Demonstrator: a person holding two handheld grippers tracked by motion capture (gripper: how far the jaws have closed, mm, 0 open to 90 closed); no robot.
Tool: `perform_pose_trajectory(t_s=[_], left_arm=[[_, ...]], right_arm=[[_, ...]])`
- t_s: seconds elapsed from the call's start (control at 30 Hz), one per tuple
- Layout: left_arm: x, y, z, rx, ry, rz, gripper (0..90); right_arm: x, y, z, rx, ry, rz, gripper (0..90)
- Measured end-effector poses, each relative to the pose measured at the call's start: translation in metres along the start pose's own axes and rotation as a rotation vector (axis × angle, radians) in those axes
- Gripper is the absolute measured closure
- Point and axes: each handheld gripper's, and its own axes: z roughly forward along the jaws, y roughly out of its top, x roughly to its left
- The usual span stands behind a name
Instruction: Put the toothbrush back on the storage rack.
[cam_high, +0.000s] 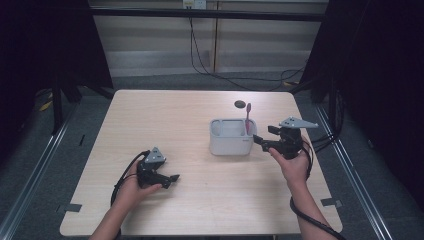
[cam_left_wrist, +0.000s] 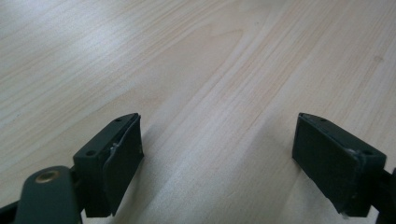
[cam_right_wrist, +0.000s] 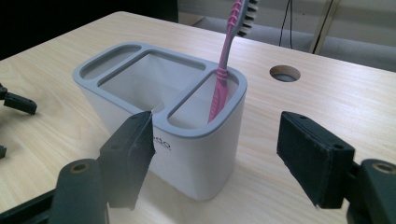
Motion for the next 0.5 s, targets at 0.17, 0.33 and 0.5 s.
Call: perform_pose_trajectory(t_s=[0.17, 0.33, 0.5], left_arm=[[0.0, 0.0, 0.0, 0.0, -0.001, -0.001, 15.8], [0.0, 0.0, 0.0, 0.0, 0.0, 0.0, 15.8], [0.0, 0.0, 0.0, 0.0, 0.0, 0.0, 15.8]], right_arm=[[-0.001, -0.002, -0.002, 0.011, 0.003, -0.003, 26.2], [-0.003, -0.007, -0.005, 0.032, 0.005, -0.011, 25.4], [-0.006, -0.013, -0.009, 0.047, 0.012, -0.006, 24.3]])
